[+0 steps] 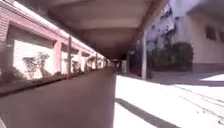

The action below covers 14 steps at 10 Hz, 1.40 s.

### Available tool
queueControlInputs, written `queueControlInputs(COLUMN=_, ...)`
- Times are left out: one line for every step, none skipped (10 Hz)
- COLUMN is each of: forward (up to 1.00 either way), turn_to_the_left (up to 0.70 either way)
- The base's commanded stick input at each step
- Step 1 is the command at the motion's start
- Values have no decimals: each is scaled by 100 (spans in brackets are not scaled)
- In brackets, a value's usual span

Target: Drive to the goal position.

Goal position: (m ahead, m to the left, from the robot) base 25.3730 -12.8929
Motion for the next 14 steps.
queueControlInputs(forward=85, turn_to_the_left=0)
queueControlInputs(forward=85, turn_to_the_left=0)
queueControlInputs(forward=85, turn_to_the_left=0)
queueControlInputs(forward=85, turn_to_the_left=0)
queueControlInputs(forward=85, turn_to_the_left=0)
queueControlInputs(forward=85, turn_to_the_left=0)
queueControlInputs(forward=85, turn_to_the_left=0)
queueControlInputs(forward=85, turn_to_the_left=0)
queueControlInputs(forward=85, turn_to_the_left=0)
queueControlInputs(forward=85, turn_to_the_left=0)
queueControlInputs(forward=85, turn_to_the_left=0)
queueControlInputs(forward=85, turn_to_the_left=0)
queueControlInputs(forward=85, turn_to_the_left=0)
queueControlInputs(forward=85, turn_to_the_left=0)
